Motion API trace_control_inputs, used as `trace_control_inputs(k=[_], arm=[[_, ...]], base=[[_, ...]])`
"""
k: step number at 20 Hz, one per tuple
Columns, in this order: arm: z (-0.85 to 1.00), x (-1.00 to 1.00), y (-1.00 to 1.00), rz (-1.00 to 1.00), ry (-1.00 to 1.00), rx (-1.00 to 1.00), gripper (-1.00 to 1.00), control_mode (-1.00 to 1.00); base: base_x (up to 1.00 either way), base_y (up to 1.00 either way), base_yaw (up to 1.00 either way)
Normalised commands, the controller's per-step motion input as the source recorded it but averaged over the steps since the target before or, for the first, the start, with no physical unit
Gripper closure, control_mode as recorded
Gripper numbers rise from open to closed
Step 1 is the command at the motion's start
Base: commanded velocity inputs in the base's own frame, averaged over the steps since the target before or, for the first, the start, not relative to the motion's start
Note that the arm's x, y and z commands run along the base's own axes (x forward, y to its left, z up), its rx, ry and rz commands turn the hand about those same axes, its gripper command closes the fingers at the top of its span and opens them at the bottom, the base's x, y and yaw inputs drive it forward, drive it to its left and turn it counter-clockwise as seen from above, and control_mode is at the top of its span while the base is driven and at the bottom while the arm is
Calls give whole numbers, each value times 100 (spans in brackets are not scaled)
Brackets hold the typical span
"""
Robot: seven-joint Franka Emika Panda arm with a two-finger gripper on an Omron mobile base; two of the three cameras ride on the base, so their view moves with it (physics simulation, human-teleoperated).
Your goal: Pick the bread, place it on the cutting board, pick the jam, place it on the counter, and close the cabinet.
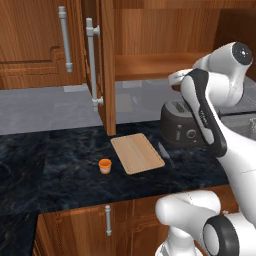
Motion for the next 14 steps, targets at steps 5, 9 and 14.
trace_control_inputs(k=[5,9,14], arm=[[-11,-34,14,0,4,0,100,-100],[-13,-20,16,0,4,0,100,-100],[-7,-1,17,0,9,0,100,-100]], base=[[0,0,0],[0,0,0],[0,0,0]])
